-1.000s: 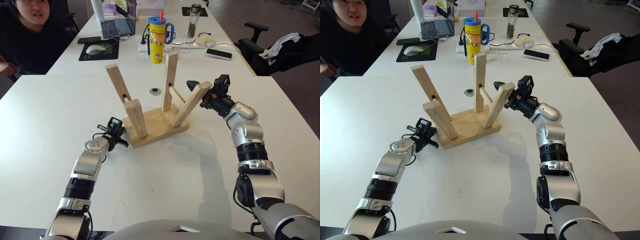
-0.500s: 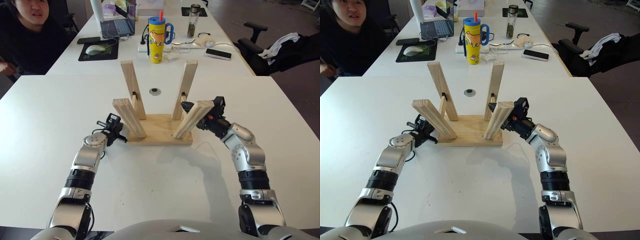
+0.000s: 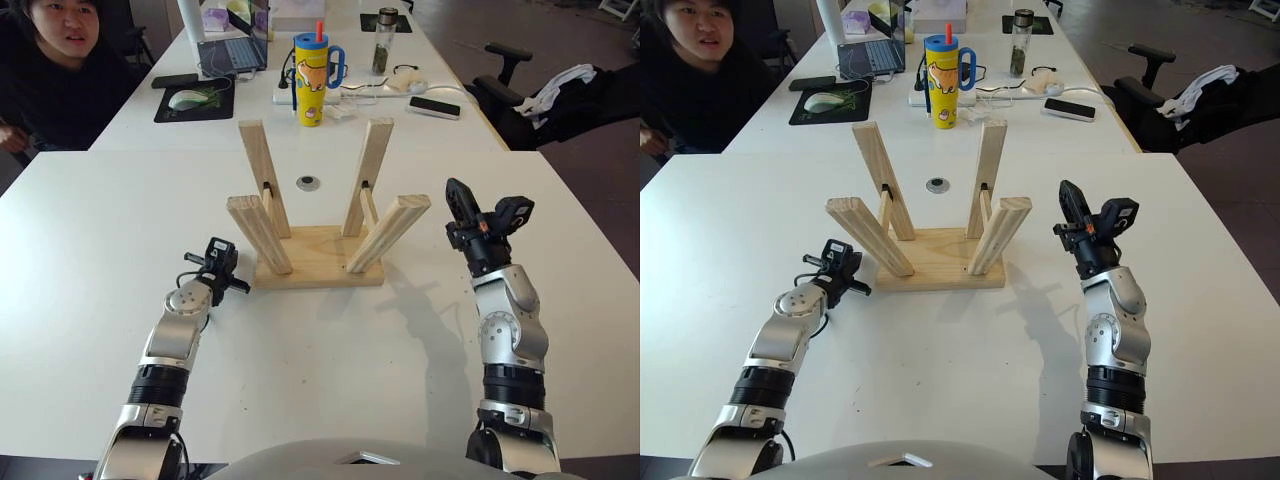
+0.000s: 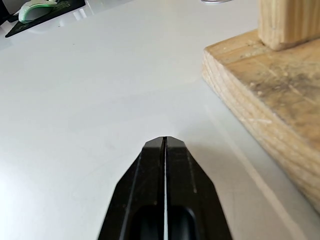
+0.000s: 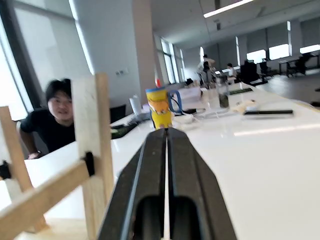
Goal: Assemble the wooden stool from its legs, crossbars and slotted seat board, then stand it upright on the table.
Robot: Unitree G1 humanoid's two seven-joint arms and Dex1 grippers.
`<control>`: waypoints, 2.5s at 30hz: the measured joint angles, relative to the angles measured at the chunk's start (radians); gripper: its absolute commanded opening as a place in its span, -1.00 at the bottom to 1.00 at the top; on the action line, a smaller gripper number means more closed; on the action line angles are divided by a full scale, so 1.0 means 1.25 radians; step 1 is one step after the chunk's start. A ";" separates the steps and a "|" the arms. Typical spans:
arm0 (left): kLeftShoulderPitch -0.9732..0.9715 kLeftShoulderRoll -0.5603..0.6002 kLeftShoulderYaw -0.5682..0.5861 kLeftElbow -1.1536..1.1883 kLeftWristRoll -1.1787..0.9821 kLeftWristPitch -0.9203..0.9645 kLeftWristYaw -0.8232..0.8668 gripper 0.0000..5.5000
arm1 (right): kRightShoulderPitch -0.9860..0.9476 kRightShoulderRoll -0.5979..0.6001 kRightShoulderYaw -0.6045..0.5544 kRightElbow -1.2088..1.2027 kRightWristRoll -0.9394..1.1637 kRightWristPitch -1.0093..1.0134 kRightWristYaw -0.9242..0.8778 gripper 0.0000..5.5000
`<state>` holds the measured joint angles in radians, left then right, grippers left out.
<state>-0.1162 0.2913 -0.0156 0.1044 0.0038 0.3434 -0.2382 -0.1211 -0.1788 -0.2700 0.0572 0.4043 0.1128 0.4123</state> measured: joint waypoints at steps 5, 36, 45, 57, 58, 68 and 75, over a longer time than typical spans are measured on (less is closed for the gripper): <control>0.096 0.014 -0.008 -0.131 -0.001 0.058 -0.026 -1.00 | 0.132 0.034 0.099 -0.009 -0.064 0.075 -0.044 -1.00; 0.089 -0.002 -0.009 -0.345 -0.134 0.290 -0.110 -1.00 | 0.156 -0.013 0.214 -0.253 -0.111 0.342 -0.070 -1.00; 0.089 0.062 -0.009 -0.443 -0.159 0.379 -0.139 -1.00 | 0.145 -0.054 0.178 -0.406 -0.067 0.506 -0.070 -1.00; 0.088 0.160 0.061 -0.512 -0.302 0.525 -0.251 -1.00 | 0.148 -0.087 0.136 -0.506 -0.014 0.646 -0.070 -1.00; 0.088 0.165 0.068 -0.512 -0.311 0.530 -0.257 -1.00 | 0.147 -0.087 0.132 -0.511 -0.007 0.651 -0.070 -1.00; 0.006 0.222 0.146 -0.510 -0.396 0.576 -0.324 -1.00 | 0.103 -0.077 0.048 -0.566 0.093 0.715 -0.071 -1.00; -0.004 0.275 0.128 -0.462 -0.401 0.533 -0.411 -0.87 | 0.070 -0.089 0.033 -0.572 0.108 0.716 -0.068 -0.92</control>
<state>-0.1210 0.6356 0.1445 -0.4736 -0.4972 1.0100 -0.7520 -0.0331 -0.2904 -0.2290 -0.6582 0.5391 1.0077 0.3273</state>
